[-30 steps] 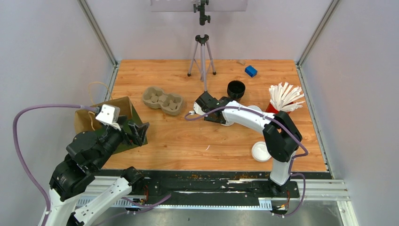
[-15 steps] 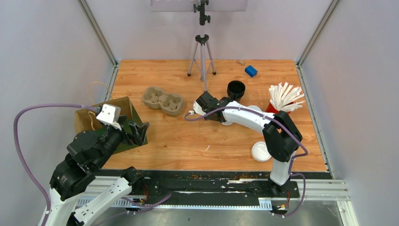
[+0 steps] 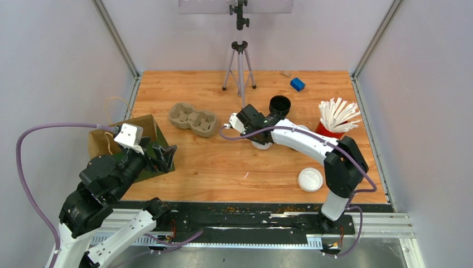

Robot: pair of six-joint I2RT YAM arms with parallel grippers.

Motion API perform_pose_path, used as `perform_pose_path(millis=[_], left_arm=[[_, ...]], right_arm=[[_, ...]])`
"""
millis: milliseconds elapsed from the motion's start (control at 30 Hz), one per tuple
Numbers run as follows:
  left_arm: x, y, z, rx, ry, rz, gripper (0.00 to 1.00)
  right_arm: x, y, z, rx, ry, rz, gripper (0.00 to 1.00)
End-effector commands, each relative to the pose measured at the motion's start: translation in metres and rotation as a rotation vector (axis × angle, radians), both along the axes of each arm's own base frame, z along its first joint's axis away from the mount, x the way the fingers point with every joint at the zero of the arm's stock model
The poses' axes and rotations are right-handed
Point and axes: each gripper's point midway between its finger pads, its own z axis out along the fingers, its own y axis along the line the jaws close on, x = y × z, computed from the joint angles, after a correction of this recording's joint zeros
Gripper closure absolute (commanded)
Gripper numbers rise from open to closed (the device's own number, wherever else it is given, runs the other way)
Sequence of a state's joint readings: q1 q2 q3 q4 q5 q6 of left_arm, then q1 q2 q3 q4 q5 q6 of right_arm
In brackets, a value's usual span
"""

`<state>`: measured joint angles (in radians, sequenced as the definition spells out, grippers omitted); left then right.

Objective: Pack the takeout coffee

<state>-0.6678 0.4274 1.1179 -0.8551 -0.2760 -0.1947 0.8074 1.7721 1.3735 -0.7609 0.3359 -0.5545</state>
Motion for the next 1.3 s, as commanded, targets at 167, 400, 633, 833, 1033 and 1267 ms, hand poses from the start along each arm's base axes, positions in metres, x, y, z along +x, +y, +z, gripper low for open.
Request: perform_pose_path(millis=[167,400,633,833,1033,1267], left_arm=[[-0.001,0.002,0.009,-0.023,-0.023,0.008,0.0],[0.0,-0.001,0.007,-0.033,-0.016,0.001,0.0],[0.002,-0.006,0.004,-0.042,-0.005,-0.009,0.0],[0.003,-0.008,0.004,-0.043,0.001,-0.012,0.0],[0.003,-0.008,0.005,-0.047,0.002,-0.012,0.0],[0.003,-0.01,0.004,-0.053,0.007,-0.016,0.0]], right_arm=[[-0.022,0.043,0.057,0.445,0.073,-0.089,0.77],[-0.033,0.067,0.094,0.791,0.227,-0.221,0.76],[-0.044,0.084,0.09,1.032,0.473,-0.386,0.76],[-0.031,0.078,0.079,1.165,0.598,-0.544,0.76],[-0.019,0.066,0.061,1.174,0.654,-0.639,0.76],[-0.007,0.053,0.036,1.148,0.695,-0.76,0.76]])
